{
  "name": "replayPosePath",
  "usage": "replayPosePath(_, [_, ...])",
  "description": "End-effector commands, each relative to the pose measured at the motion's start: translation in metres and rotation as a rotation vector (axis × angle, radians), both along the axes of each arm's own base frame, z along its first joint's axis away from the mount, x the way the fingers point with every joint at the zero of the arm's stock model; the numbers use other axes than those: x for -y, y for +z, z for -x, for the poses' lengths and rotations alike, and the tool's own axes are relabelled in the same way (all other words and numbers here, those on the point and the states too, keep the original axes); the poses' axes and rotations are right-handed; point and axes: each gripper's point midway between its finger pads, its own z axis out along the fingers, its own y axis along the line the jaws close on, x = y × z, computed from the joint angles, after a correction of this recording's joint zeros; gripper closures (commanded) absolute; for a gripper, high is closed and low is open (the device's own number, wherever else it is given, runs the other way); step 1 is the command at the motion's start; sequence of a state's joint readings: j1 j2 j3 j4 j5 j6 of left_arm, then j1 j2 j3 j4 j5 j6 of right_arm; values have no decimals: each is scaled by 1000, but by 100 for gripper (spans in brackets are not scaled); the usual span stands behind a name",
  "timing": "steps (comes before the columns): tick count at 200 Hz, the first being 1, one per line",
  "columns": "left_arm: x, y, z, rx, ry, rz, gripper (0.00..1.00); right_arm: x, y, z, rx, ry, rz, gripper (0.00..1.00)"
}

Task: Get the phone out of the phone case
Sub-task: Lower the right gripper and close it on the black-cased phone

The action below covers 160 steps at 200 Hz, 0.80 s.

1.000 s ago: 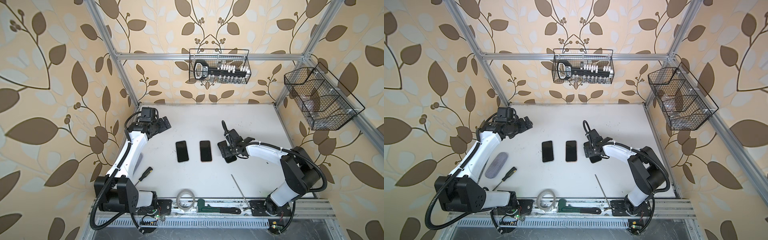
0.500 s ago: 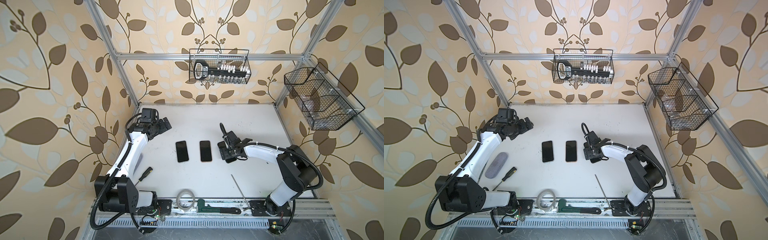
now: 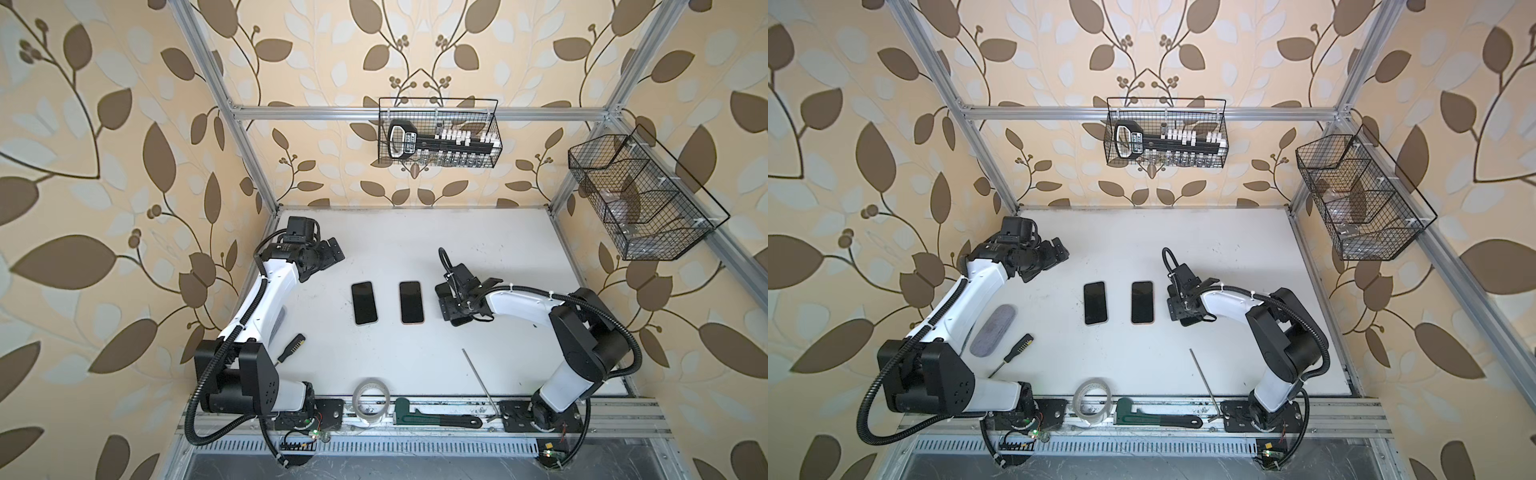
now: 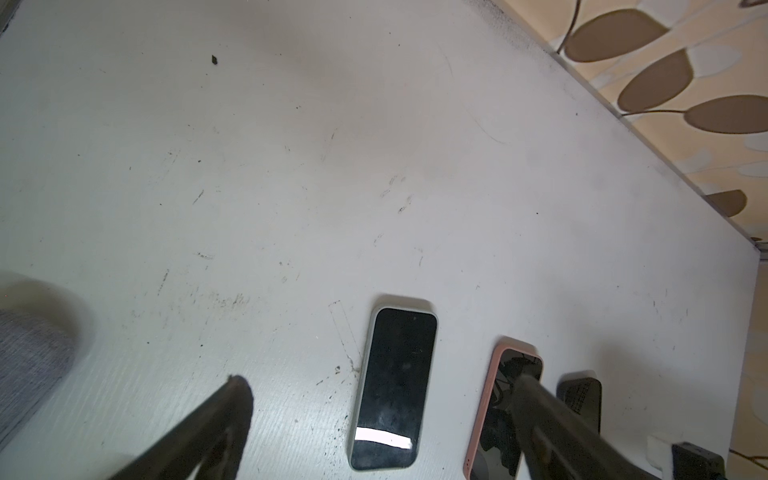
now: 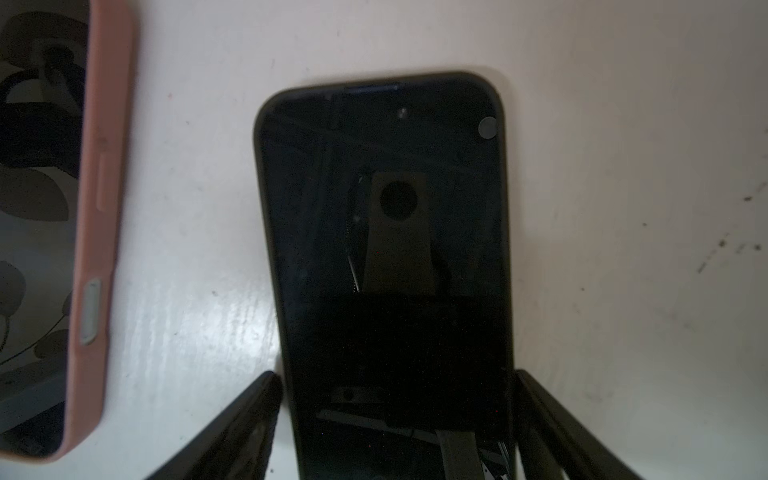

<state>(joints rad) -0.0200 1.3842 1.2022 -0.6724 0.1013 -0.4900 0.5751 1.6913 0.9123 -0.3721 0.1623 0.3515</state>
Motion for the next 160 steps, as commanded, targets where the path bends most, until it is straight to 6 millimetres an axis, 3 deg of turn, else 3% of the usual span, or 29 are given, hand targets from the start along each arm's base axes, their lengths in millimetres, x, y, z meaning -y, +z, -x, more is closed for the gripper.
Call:
replayPosePath(1, [-2, 15, 1, 34, 1, -13, 1, 4, -17, 13, -49, 13, 34, 14])
replayPosePath(160, [0, 17, -1, 36, -2, -3, 1, 9, -29, 22, -87, 10, 80, 13])
